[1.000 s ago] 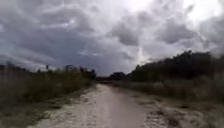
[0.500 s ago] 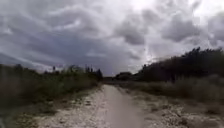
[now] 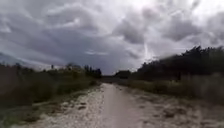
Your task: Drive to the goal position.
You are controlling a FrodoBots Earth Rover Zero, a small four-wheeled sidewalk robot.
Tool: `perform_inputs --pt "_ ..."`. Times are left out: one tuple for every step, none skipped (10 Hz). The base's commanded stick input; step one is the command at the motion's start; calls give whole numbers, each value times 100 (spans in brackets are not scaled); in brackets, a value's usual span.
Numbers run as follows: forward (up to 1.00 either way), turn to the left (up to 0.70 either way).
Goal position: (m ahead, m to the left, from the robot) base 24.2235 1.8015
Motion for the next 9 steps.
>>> perform_inputs --pt "85 0" --pt "85 0" --pt "85 0" --pt "85 0" --pt "85 0" --pt "85 0" --pt "85 0" --pt "85 0" --pt "85 0"
